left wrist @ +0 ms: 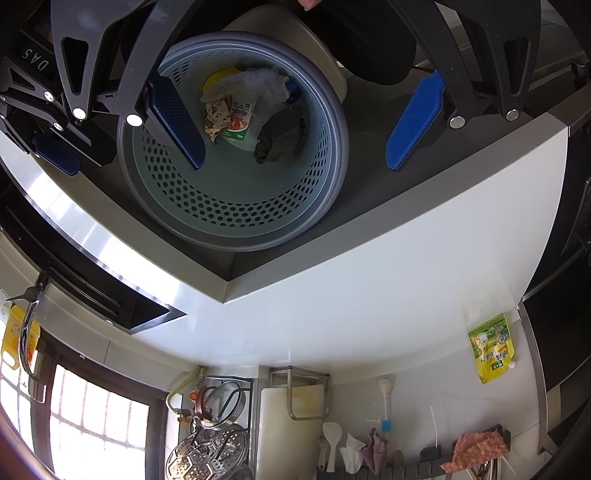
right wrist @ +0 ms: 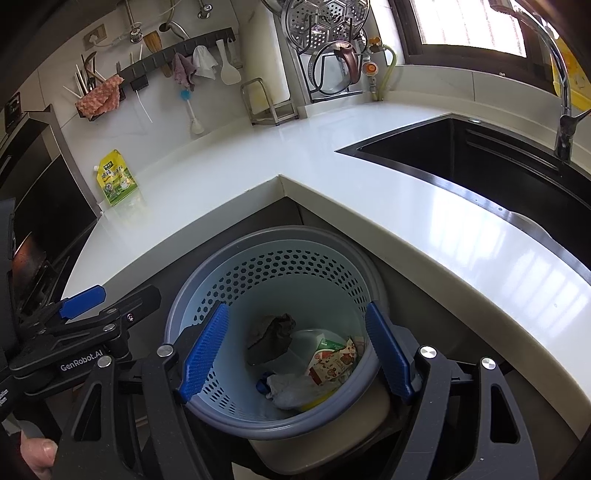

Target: Collect trash

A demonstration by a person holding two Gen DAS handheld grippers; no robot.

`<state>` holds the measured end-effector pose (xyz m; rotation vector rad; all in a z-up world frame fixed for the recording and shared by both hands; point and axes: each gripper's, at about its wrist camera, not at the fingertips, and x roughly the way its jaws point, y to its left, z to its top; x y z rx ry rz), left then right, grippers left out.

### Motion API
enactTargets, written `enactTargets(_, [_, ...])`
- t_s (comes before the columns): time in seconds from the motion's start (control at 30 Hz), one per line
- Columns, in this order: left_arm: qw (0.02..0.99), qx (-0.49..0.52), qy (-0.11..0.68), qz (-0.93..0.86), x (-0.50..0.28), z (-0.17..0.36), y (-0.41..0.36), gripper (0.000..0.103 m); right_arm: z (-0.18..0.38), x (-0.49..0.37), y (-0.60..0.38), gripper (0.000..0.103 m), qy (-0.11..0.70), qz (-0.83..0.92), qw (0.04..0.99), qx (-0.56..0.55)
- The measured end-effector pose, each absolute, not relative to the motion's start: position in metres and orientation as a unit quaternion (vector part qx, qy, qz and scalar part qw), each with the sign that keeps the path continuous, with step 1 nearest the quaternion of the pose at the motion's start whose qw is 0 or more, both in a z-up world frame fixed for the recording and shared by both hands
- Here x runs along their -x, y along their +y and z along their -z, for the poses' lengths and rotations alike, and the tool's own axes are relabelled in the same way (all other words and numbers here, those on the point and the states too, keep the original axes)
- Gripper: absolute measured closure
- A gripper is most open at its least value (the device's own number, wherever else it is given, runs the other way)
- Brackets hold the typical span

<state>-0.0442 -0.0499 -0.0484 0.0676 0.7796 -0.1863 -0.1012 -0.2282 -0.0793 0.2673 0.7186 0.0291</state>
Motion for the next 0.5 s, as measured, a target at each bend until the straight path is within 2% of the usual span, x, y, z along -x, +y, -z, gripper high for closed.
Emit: enactTargets(0.5, [0.918, -0.037, 0.387, 0.085, 0.043, 0.0519, -0.0499, 0.006, 0.0752, 0.1032, -0.2259, 0.03, 0.348, -0.016, 0.928, -0.129])
